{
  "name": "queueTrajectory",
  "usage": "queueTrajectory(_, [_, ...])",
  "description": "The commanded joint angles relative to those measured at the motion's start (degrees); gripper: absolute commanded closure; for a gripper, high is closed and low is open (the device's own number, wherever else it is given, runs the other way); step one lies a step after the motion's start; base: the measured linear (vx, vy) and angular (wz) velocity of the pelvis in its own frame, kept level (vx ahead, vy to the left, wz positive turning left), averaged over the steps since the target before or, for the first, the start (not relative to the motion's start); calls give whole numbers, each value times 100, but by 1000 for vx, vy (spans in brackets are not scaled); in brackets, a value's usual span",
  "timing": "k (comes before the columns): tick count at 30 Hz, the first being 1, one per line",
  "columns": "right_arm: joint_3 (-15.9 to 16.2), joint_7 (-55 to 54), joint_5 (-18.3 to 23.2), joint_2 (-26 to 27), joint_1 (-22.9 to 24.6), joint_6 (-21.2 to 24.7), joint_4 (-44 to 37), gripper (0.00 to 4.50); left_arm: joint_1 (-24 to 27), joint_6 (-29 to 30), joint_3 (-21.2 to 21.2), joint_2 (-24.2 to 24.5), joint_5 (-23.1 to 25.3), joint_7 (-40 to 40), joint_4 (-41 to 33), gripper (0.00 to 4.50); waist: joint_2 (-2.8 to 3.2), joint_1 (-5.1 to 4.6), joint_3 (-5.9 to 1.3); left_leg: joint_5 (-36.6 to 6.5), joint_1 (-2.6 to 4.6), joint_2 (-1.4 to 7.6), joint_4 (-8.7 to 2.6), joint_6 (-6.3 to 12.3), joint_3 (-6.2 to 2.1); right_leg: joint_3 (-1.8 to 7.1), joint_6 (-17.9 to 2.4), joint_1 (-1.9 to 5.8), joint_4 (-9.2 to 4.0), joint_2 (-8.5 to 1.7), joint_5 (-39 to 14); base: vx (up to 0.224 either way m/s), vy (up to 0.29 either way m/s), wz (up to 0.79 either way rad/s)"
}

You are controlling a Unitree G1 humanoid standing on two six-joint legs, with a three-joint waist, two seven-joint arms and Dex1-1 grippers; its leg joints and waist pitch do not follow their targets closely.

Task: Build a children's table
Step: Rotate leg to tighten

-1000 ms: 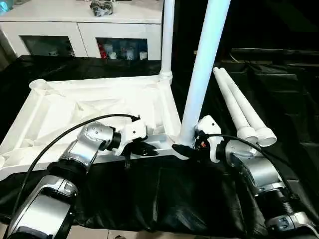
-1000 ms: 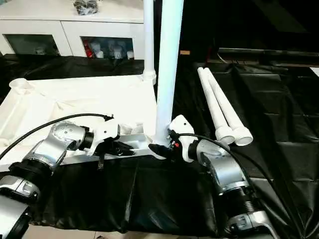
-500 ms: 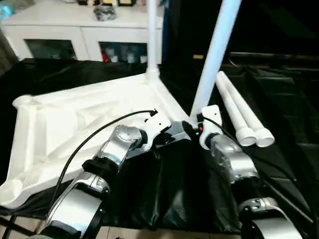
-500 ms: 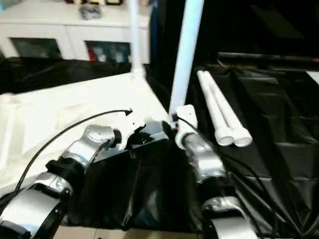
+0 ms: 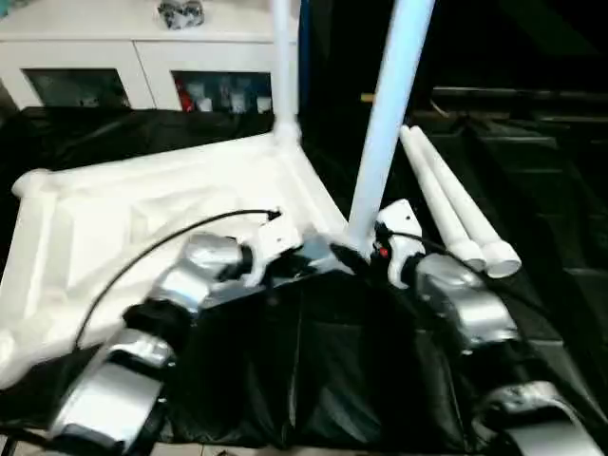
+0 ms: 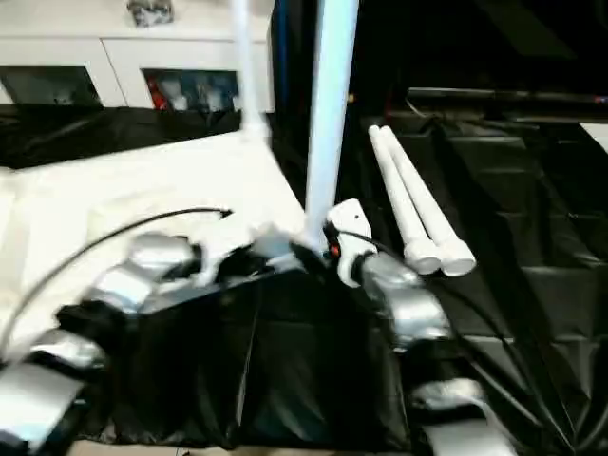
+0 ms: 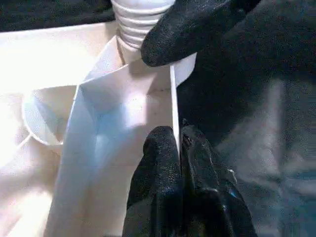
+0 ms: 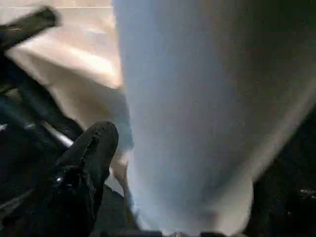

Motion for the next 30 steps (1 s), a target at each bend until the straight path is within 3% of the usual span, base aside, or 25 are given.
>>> queueTrajectory(1, [248,449,46,-104,31,-83,-184,64,64,-169,-214,89,13,-458,-112,450,0,23,-366,-940,69,127,-360,481,8,212,-1725,337,-329,-245,-20,0,0,0])
queueTrajectory(7, [521,1054,-50,-312,54,-154,-222,89,92,-288,-331,291,21,-913,-91,450,-10,55,-346,-1086,65,130,-373,341,20,232,-1641,330,-350,-263,-373,0,0,0])
queueTrajectory(8, [644,1225,-103,-383,55,-162,-237,102,66,-348,-344,327,39,-995,-37,450,-47,61,-349,-1075,71,130,-371,341,24,234,-1626,328,-353,-262,-398,0,0,0])
queueTrajectory(10, [698,1272,-134,-388,35,-188,-199,125,45,-392,-359,348,81,-990,1,450,-26,76,-350,-1010,68,131,-368,340,22,237,-1618,326,-344,-270,-391,0,0,0])
queueTrajectory(11, [710,1285,-130,-390,27,-186,-193,133,41,-398,-357,353,82,-1014,5,450,-64,78,-350,-998,68,130,-366,344,29,239,-1603,323,-350,-268,-407,0,0,0])
queueTrajectory(14, [748,1317,-120,-389,2,-186,-168,157,33,-416,-346,374,75,-1091,15,450,-45,97,-349,-979,72,130,-366,333,26,243,-1577,317,-351,-274,-500,0,0,0])
queueTrajectory(15, [757,1315,-114,-374,-2,-181,-152,157,38,-418,-341,388,63,-1127,12,450,-13,102,-347,-973,70,128,-369,322,21,241,-1577,318,-348,-273,-490,0,0,0])
queueTrajectory(17, [733,1278,-81,-322,2,-160,-118,172,48,-417,-340,406,49,-1167,14,450,-17,95,-351,-974,69,127,-369,306,21,239,-1584,320,-343,-266,-418,0,0,0])
queueTrajectory(21, [593,978,-47,-159,13,-182,-22,178,61,-341,-345,367,92,-1030,38,450,-9,84,-351,-1006,66,121,-373,278,19,237,-1609,323,-341,-263,-364,0,0,0])
queueTrajectory(25, [164,-807,-244,475,-58,-32,439,178,-129,183,-230,-133,317,329,311,450,-13,25,-301,-1446,128,114,-410,41,16,252,-1474,257,-437,-273,-1185,0,0,0])
queueTrajectory(26, [-46,-1573,-253,790,-101,91,621,178,-202,460,-137,-407,302,824,352,450,-18,2,-282,-1648,137,98,-428,-87,0,249,-1302,248,-485,-279,-1790,0,0,0])
queueTrajectory(27, [-69,-1639,-244,823,-108,105,639,178,-209,484,-130,-433,301,865,355,450,-16,-10,-281,-1698,136,97,-442,-127,-21,243,-1193,242,-516,-285,-2002,0,0,0])
queueTrajectory(28, [-287,-2269,-169,1138,-186,208,828,178,-273,711,-70,-678,293,1260,389,450,22,-19,-286,-1711,140,99,-446,-149,-28,242,-1171,243,-509,-280,-2006,0,0,0])
queueTrajectory(30, [-399,-2619,-121,1328,-245,210,967,179,-301,854,-28,-836,281,1510,399,450,25,-60,-291,-1828,156,98,-452,-190,-31,242,-1142,207,-540,-272,-2000,0,0,0])
